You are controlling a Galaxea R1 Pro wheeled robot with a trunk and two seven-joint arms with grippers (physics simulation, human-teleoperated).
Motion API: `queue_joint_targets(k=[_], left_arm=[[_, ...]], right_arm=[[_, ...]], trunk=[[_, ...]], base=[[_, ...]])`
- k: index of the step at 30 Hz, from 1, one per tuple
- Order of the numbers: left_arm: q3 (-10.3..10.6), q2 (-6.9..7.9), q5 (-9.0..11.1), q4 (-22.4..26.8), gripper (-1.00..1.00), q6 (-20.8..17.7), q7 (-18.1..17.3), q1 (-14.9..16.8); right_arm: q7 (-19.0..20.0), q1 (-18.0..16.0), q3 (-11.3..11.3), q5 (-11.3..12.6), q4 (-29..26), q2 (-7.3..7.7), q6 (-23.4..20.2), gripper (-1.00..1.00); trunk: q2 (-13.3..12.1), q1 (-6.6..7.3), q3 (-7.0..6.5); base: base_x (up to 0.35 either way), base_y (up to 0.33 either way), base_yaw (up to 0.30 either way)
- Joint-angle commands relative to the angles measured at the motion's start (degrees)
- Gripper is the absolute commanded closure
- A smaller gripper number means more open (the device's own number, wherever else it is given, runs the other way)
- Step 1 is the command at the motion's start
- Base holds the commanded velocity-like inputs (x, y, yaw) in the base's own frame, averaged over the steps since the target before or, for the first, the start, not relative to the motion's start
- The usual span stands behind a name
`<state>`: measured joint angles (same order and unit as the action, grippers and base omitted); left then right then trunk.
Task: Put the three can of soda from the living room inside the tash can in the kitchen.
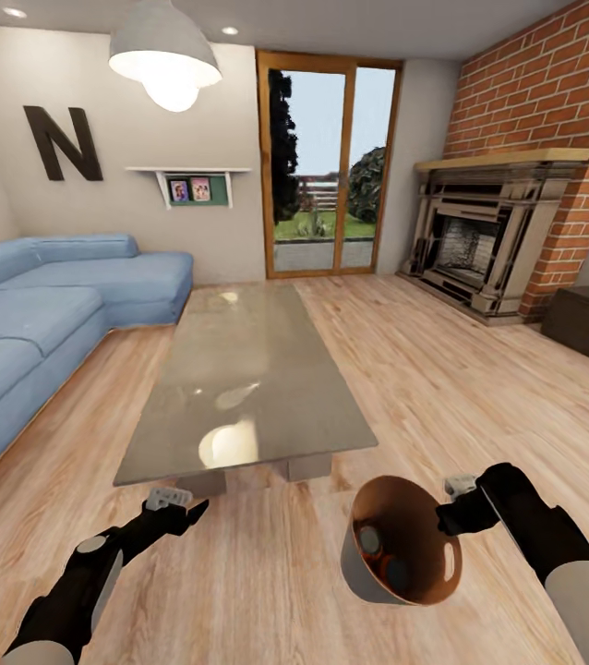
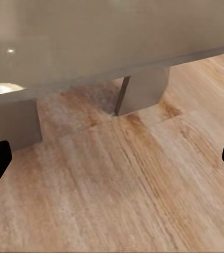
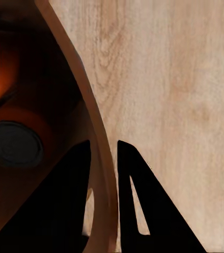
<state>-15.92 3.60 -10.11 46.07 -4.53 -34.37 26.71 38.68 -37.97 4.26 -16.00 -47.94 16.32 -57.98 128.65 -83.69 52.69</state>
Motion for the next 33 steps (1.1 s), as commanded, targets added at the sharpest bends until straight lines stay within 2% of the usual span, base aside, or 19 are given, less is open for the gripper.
queue_joint_targets(k=[1,7,8,11,15,18,20,21,23,25,29,33], left_arm=[[0.0,-0.02,0.0,-0.2,-1.0,0.0,0.1,0.0],[0.0,-0.03,0.0,-1.7,-1.0,0.4,0.9,0.0],[0.0,-0.03,0.0,-2.1,-1.0,0.5,0.9,0.0],[0.0,-0.06,0.0,-2.3,-1.0,0.5,1.0,0.0],[0.0,-0.08,0.1,-2.4,-1.0,0.6,1.0,0.0],[0.2,-0.16,-0.1,-2.4,-1.0,0.2,2.2,0.0],[1.8,-0.21,-1.1,-2.4,-1.0,0.0,4.1,0.0],[3.7,-0.21,-2.5,-2.4,-1.0,-0.1,5.3,0.0],[6.0,-0.19,-4.0,-2.4,-1.0,-0.2,6.6,0.0],[7.2,-0.18,-4.9,-2.4,-1.0,-0.3,7.2,0.0],[8.3,-0.09,-5.5,-2.4,-1.0,-0.3,7.7,0.0],[8.4,-0.08,-5.4,-2.4,-1.0,-0.3,7.5,0.0]], right_arm=[[0.3,0.2,-0.3,2.9,0.1,0.23,-0.9,1.0],[0.1,3.0,-2.0,3.0,0.4,2.56,-1.0,1.0],[0.1,4.2,-3.1,3.0,0.4,3.14,-1.8,1.0],[0.0,5.5,-4.6,2.9,0.4,3.43,-2.0,1.0],[-2.4,8.9,-6.0,2.8,0.1,3.9,-2.0,1.0],[-3.2,11.2,-7.4,2.7,-0.2,4.84,-2.0,1.0],[-3.6,11.7,-7.6,2.7,-0.3,5.07,-2.0,1.0],[-4.1,11.9,-7.7,2.7,-0.3,5.12,-2.0,1.0],[-4.8,12.0,-7.9,2.7,-0.3,5.18,-2.0,1.0],[-5.1,12.1,-7.9,2.7,-0.3,5.22,-2.0,1.0],[-5.5,12.5,-8.1,2.7,-0.3,5.25,-2.0,1.0],[-5.6,12.6,-8.1,2.7,-0.3,5.29,-2.0,1.0]], trunk=[[0.0,0.0,-0.01],[0.0,0.0,-0.09],[0.0,0.0,-0.1],[0.0,0.0,-0.12],[0.0,0.0,-0.13],[0.0,0.0,-0.13],[0.0,0.0,-0.13],[0.0,0.0,-0.13],[0.0,0.0,-0.13],[0.0,0.0,-0.13],[0.0,0.0,-0.13],[0.0,0.0,-0.13]], base=[[0.22,-0.22,0.0],[0.198,-0.233,-0.009],[0.146,-0.257,-0.01],[0.138,-0.261,-0.005],[0.13,-0.25,-0.001],[0.122,-0.242,0.0],[0.086,-0.274,0.0],[0.049,-0.289,0.0],[0.032,-0.297,0.0],[0.016,-0.304,0.0],[0.006,-0.309,0.0],[0.001,-0.258,-0.002]])
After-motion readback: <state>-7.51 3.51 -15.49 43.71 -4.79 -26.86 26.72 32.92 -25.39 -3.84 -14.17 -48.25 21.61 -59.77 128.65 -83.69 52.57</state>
